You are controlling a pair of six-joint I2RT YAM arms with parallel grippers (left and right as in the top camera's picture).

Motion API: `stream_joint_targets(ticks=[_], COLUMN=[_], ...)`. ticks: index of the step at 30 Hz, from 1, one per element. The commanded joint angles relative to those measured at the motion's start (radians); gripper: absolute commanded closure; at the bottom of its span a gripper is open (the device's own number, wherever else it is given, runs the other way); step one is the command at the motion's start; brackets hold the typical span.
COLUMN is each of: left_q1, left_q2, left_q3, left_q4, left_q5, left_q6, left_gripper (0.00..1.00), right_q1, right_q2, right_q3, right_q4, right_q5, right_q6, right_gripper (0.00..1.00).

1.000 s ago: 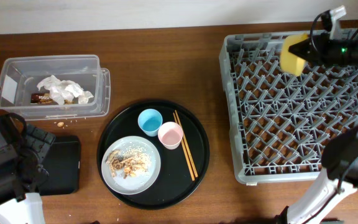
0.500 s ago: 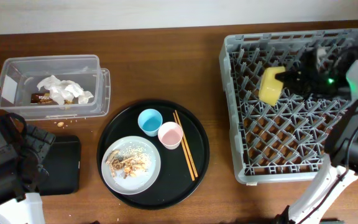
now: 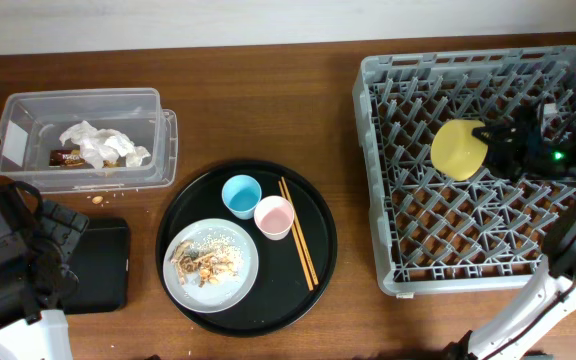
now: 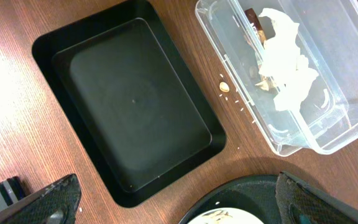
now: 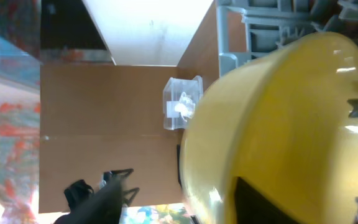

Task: Sort waste into correct bins and load items into the dishwasher rack

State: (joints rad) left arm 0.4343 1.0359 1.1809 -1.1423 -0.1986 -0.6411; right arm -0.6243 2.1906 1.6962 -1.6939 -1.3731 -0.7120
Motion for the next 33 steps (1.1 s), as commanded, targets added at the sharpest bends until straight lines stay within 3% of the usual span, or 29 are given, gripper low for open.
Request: stream_joint_targets(ticks=[1,5,6,13,15,16,19,26,29,30,31,32,33], left_q1=[0.006,0.005,0.006,0.006,0.006,0.006,0.006,0.006,0.006,0.006,0.006,0.005,0.006], left_q2=[-0.005,-0.005,-0.005,-0.005,-0.005,-0.005,-0.005,-0.005,-0.005,-0.005,-0.005,-0.005,-0.005], left_q3=[0.002,0.002,0.002,0.002,0.002,0.002,0.002,0.002,0.002,0.002,0.002,0.002,0.002], left_q4=[-0.001,-0.001,0.0,0.0,0.0,-0.001,0.0,0.0,0.0,0.0,-0.001,0.0,-0.001], left_q5=[-0.001,-0.001,-0.001,-0.001,-0.001,-0.001,-0.001,-0.001,-0.001,-0.001,-0.001,-0.001,-0.001], left_q6=[-0.002,-0.002,-0.002,-0.002,-0.002,-0.002,-0.002,-0.002,-0.002,-0.002,-0.002,-0.002,-0.002], left_gripper=[0.01,0.01,0.01,0.01,0.01,0.01,0.01,0.01,0.01,0.01,0.01,0.01,0.01], right_q1=[-0.065,-0.147,-0.159,-0.169,-0.137,-0.1,0.026,0.43,0.499,0.499,0.492,0.486,0.478], right_q2=[-0.16,-0.302,-0.326,-0.47,-0.501,-0.523,-0.583,-0.664,-0.621,-0.595,-0.568,-0.542,-0.511], right_q3=[-0.004,-0.002,-0.002,-0.002,-0.002,-0.002,-0.002,-0.002,-0.002,-0.002,-0.002,-0.002,-0.002], right_q4=[-0.005,-0.004,0.0,0.116,0.206,0.261,0.318,0.439,0.498,0.508,0.51,0.509,0.51], right_q5=[0.031,0.077,0.089,0.27,0.416,0.55,0.771,0.913,1.176,1.26,1.318,1.358,1.39], right_q6=[0.01,0.067,0.079,0.26,0.407,0.523,0.665,0.729,0.834,0.884,0.914,0.94,0.967], right_gripper=[0.28,0.03,0.01,0.01,0.01,0.01,0.01,0.01,0.01,0.09,0.33,0.69,0.88])
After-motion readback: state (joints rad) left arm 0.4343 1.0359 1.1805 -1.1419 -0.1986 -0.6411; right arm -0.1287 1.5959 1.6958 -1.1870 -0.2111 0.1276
